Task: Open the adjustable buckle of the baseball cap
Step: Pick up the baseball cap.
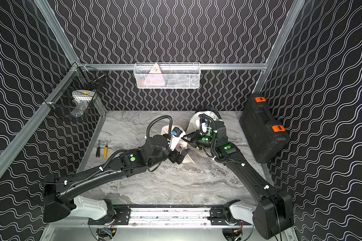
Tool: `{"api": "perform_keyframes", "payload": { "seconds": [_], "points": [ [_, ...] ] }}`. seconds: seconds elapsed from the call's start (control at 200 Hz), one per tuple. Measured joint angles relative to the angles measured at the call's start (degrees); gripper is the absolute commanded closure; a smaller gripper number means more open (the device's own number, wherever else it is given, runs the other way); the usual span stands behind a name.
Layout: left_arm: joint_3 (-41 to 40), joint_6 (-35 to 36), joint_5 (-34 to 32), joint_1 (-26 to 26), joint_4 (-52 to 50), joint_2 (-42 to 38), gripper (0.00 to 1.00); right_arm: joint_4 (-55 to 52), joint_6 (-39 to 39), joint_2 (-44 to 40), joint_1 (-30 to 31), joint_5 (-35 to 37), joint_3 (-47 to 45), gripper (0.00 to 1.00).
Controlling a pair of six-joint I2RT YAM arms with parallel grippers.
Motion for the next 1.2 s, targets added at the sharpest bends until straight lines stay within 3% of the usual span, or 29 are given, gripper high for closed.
{"api": "perform_keyframes", "payload": {
  "seconds": [0.14, 0.675, 1.201],
  "points": [
    [0.1, 0.0, -0.8, 0.0, 0.1, 0.3, 0.09, -0.2, -0.2, -0.4, 0.8, 0.4, -0.1, 1.0],
    [0.2, 1.0, -3.4, 0.0, 0.5, -0.3, 0.37, -1.7, -1.2, -1.1, 1.9, 1.4, -0.2, 1.0],
    [-0.4, 0.8, -3.9, 0.0, 0.9, -0.9, 0.77, -2.8, -1.3, -2.6, 2.0, 1.7, -0.1, 1.0]
  ]
}}
